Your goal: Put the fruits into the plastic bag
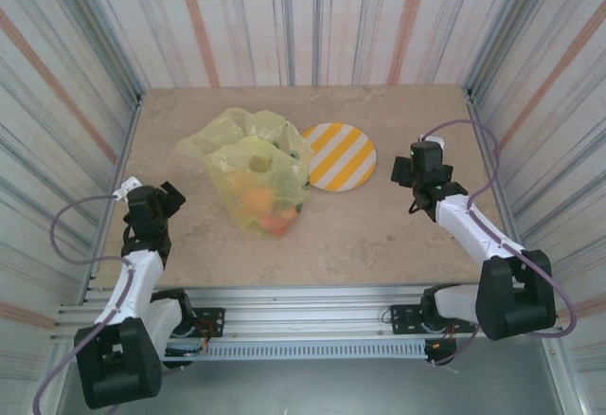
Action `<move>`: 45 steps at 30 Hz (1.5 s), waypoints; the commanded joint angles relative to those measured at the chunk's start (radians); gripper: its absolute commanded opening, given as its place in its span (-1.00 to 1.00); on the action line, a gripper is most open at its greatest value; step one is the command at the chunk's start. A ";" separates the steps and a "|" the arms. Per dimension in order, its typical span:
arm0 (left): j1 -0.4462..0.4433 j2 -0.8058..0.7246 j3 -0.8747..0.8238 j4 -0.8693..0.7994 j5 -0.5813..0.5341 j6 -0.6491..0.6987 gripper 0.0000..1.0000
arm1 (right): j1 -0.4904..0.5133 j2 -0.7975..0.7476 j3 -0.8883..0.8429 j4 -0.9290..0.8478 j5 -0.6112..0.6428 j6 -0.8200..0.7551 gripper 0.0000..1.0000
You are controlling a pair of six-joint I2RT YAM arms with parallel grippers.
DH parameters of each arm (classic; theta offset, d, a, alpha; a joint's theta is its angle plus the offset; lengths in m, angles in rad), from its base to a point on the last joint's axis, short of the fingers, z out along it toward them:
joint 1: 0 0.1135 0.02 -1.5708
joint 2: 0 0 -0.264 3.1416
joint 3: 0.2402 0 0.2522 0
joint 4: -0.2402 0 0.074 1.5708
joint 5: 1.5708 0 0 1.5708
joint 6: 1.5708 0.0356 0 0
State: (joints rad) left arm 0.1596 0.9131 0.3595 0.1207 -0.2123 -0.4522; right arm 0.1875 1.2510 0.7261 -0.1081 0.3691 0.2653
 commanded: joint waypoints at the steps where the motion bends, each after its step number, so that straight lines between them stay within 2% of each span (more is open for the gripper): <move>1: -0.040 0.058 -0.009 0.174 -0.051 0.134 0.96 | -0.014 0.025 -0.037 0.122 0.044 -0.067 0.98; 5: -0.110 0.168 0.004 0.267 -0.062 0.253 0.97 | -0.014 0.086 -0.078 0.223 0.051 -0.116 0.98; 8: -0.131 0.243 0.016 0.319 -0.031 0.309 0.97 | -0.014 0.134 -0.082 0.251 0.067 -0.112 0.98; 21: -0.140 0.405 0.030 0.510 0.080 0.378 0.97 | -0.014 0.278 -0.049 0.284 0.033 -0.165 0.98; 25: -0.139 0.489 0.033 0.607 0.125 0.417 0.97 | -0.014 0.280 -0.049 0.291 -0.028 -0.202 0.98; 28: -0.171 0.532 0.068 0.586 0.147 0.466 0.97 | -0.015 0.262 -0.074 0.305 -0.013 -0.229 0.98; 30: -0.174 0.595 0.063 0.668 0.193 0.497 0.97 | -0.021 0.248 -0.094 0.325 -0.001 -0.247 0.98; 32: -0.174 0.594 0.046 0.671 0.218 0.504 0.97 | -0.039 0.230 -0.113 0.348 -0.024 -0.248 0.98; 39: -0.176 0.596 0.045 0.677 0.216 0.504 0.97 | -0.074 0.165 -0.268 0.696 -0.147 -0.272 0.98; 43: -0.175 0.595 0.045 0.677 0.216 0.504 0.97 | -0.116 0.224 -0.330 0.905 -0.212 -0.267 0.98; 45: -0.176 0.595 0.045 0.677 0.216 0.504 0.97 | -0.166 0.211 -0.339 0.888 -0.276 -0.222 0.98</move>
State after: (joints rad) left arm -0.0147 1.5105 0.4034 0.7670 -0.0071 0.0288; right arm 0.0734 1.4551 0.4072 0.6373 0.1875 0.0154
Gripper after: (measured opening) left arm 0.985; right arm 0.990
